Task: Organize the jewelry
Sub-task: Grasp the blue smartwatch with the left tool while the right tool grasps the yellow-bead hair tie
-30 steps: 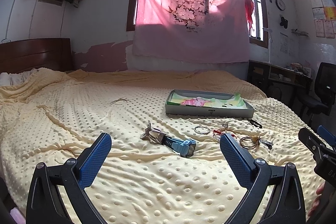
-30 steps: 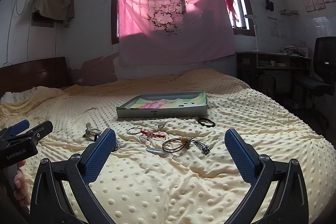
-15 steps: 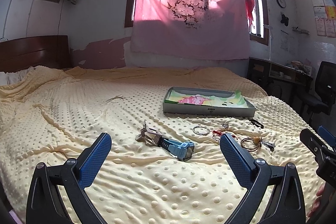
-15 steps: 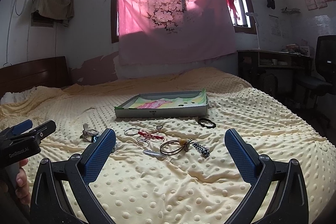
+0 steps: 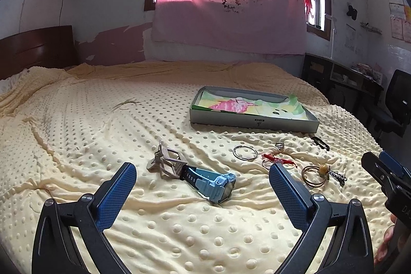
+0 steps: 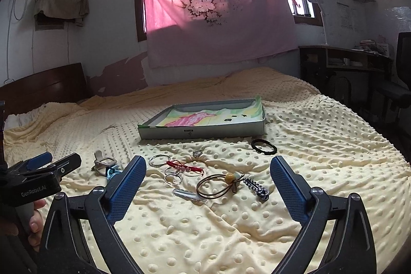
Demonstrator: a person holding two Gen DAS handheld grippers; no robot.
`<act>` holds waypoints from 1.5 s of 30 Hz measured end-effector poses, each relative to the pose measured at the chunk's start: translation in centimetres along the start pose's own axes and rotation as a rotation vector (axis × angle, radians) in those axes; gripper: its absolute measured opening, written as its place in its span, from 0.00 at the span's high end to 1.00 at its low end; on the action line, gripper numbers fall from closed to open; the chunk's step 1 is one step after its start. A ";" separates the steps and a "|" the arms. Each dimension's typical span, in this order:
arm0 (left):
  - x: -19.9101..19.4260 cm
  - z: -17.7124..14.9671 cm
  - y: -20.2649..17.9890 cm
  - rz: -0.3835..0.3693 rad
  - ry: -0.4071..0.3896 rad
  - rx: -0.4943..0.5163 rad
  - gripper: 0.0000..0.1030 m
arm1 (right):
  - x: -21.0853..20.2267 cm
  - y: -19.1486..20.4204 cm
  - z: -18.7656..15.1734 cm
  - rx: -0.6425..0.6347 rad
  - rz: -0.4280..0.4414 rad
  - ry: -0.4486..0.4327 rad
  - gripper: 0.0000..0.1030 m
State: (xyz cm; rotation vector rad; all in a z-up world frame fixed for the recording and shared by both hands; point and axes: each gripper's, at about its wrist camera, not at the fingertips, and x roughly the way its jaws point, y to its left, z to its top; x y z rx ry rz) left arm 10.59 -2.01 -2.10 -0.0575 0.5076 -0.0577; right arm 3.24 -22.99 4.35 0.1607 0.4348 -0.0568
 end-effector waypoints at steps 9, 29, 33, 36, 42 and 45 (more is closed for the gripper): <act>5.3 -0.5 0.2 -0.034 0.162 -0.023 0.14 | 6.3 -1.4 -1.3 0.063 -0.023 0.210 0.49; 10.3 -1.8 -0.5 -0.127 0.351 -0.006 0.59 | 11.6 -2.0 -2.8 0.133 0.031 0.371 0.73; 10.1 -1.8 -1.0 -0.146 0.348 0.019 0.68 | 12.2 -2.1 -2.9 0.136 0.022 0.387 0.85; 9.9 -1.8 -1.2 -0.155 0.342 0.030 0.70 | 12.6 -2.1 -2.9 0.139 0.031 0.394 0.92; 8.7 -1.5 -1.2 -0.203 0.307 0.031 0.73 | 11.3 -1.7 -2.5 0.127 0.084 0.342 0.95; 7.9 -1.3 -1.6 -0.243 0.285 0.033 0.73 | 10.6 -1.1 -2.2 0.106 0.108 0.316 0.95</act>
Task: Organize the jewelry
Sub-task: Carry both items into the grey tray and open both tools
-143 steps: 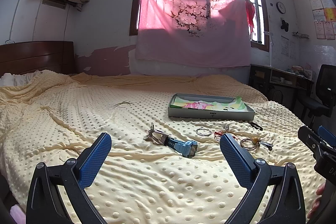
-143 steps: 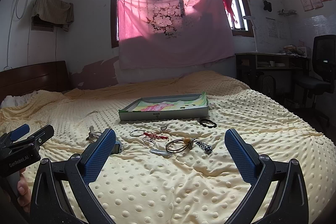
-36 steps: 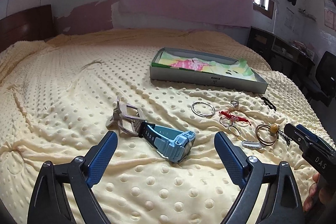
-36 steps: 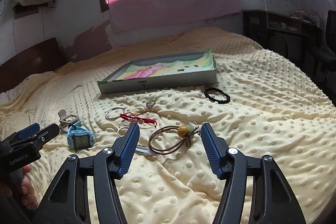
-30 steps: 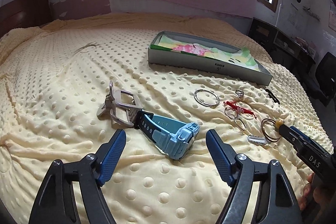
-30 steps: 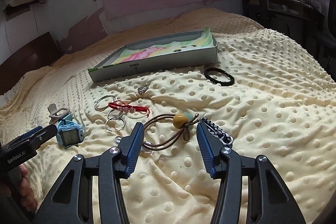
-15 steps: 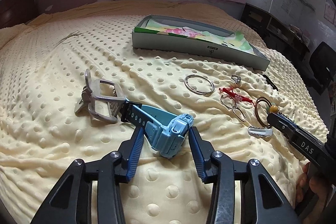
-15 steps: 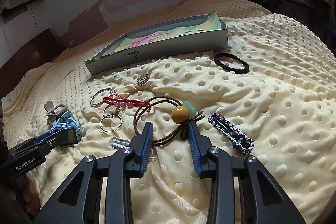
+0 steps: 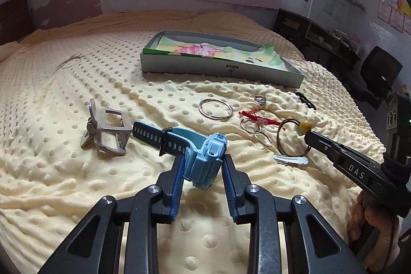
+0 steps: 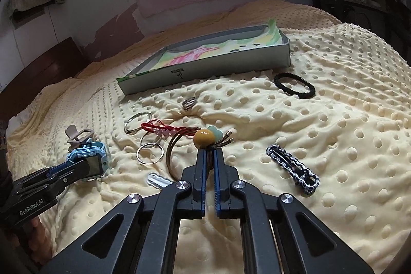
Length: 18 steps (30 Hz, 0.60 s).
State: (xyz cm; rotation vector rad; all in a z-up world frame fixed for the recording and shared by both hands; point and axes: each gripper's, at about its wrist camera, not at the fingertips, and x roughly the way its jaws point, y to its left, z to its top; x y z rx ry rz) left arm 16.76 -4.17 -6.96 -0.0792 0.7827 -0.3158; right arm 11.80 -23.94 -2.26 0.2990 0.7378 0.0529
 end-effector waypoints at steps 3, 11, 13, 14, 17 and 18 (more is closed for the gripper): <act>-0.1 0.5 -0.3 -0.033 -0.001 -0.008 0.73 | -0.5 0.4 0.1 -0.004 0.024 -0.020 0.95; 0.5 4.6 -1.6 -0.043 -0.065 0.004 0.73 | -0.8 0.7 3.4 -0.003 0.064 -0.098 0.95; 1.2 6.6 -1.5 -0.046 -0.085 -0.003 0.73 | -0.3 0.7 5.2 0.003 0.051 -0.126 0.95; 1.7 7.5 -1.4 -0.051 -0.091 -0.012 0.73 | 0.2 0.6 6.3 0.010 0.048 -0.137 0.95; 3.7 10.7 -0.6 -0.068 -0.108 -0.049 0.73 | 2.5 0.1 9.4 0.032 0.022 -0.145 0.95; 4.6 11.8 -0.4 -0.065 -0.109 -0.051 0.73 | 3.3 -0.2 10.3 0.040 0.016 -0.143 0.95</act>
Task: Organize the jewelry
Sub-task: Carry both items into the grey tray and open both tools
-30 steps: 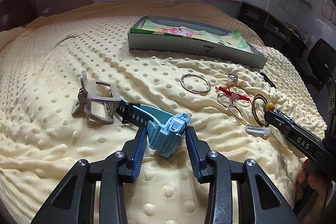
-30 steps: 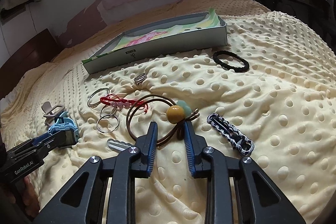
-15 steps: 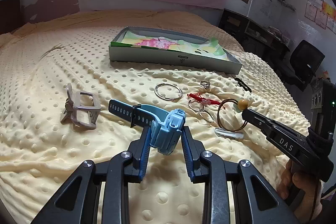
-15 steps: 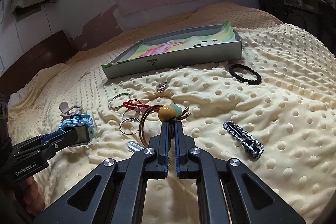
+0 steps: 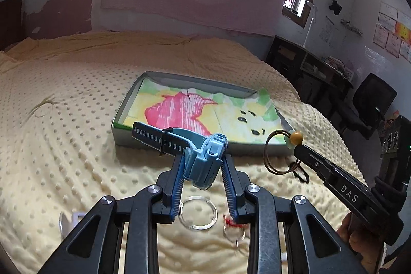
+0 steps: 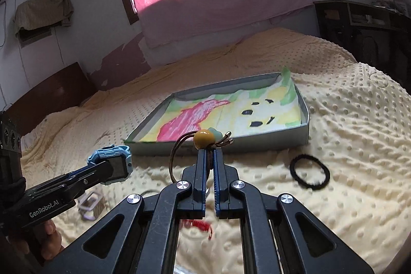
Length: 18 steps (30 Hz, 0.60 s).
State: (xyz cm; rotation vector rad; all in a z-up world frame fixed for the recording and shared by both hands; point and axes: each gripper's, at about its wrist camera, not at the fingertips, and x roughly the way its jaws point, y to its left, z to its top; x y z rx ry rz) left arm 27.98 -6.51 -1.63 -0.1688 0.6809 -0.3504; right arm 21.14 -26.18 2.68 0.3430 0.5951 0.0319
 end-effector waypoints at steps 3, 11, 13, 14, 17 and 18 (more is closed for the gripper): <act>3.1 2.4 0.4 0.007 0.008 0.008 0.73 | 3.1 -0.5 1.8 0.011 -0.040 0.017 0.95; 10.5 4.5 2.1 -0.013 0.143 -0.016 0.73 | 10.0 -1.0 3.4 -0.018 -0.125 0.154 0.95; 11.6 4.1 2.4 -0.006 0.175 -0.017 0.71 | 10.8 -1.2 3.1 -0.015 -0.137 0.181 0.95; 11.9 3.9 2.4 -0.009 0.186 -0.017 0.69 | 11.0 -1.3 3.0 -0.016 -0.139 0.189 0.95; 12.0 3.2 2.3 -0.007 0.182 -0.020 0.66 | 11.0 -1.3 2.9 -0.025 -0.135 0.191 0.95; 11.8 3.1 2.2 -0.002 0.171 -0.016 0.65 | 10.9 -1.4 2.8 -0.027 -0.137 0.191 0.94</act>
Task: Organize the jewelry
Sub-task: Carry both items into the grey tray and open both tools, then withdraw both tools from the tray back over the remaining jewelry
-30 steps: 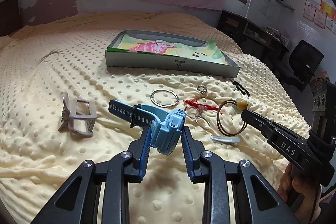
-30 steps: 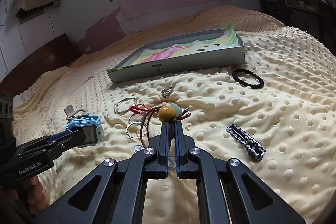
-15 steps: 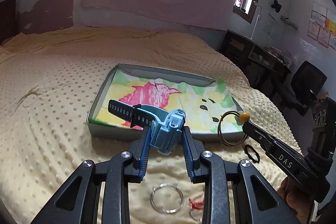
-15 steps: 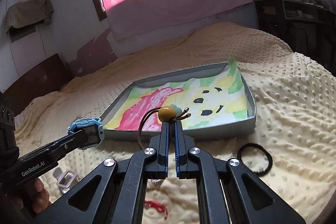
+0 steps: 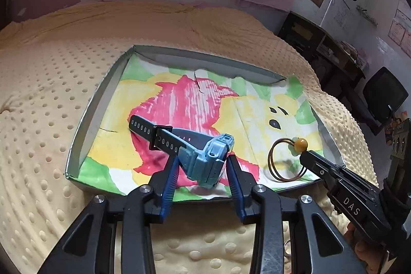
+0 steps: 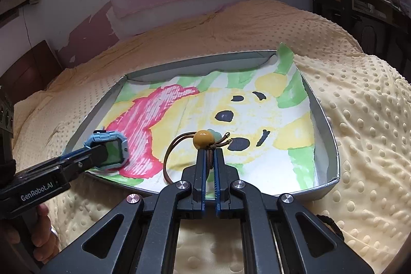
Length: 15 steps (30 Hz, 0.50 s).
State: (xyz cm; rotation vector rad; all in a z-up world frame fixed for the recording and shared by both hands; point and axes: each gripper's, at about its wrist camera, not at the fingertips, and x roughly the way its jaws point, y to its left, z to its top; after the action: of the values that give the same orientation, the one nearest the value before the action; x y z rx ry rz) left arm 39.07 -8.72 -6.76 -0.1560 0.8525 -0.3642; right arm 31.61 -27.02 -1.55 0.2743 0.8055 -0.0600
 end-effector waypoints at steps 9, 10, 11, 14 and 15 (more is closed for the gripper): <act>-5.6 -1.0 -0.8 0.000 -0.142 -0.030 0.31 | -5.3 -1.0 -1.4 -0.004 0.001 -0.132 0.58; -6.5 -1.3 -1.0 0.009 -0.158 -0.031 0.20 | -6.8 -1.0 -1.9 -0.010 0.007 -0.168 0.52; -7.8 -1.8 -1.2 0.021 -0.187 -0.032 0.15 | -8.2 -1.0 -2.4 -0.016 0.012 -0.199 0.46; -12.5 -3.9 -2.2 0.034 -0.313 -0.007 0.00 | -12.8 -0.8 -4.1 -0.024 0.039 -0.298 0.17; -14.1 -4.7 -2.5 0.042 -0.360 0.006 0.00 | -14.3 -0.7 -4.7 -0.025 0.037 -0.331 0.09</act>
State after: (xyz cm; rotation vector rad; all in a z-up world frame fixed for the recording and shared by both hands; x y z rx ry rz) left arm 26.42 -5.72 0.85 -0.1909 0.4988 -0.2880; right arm 18.27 -27.18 5.45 0.2474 0.4716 -0.0582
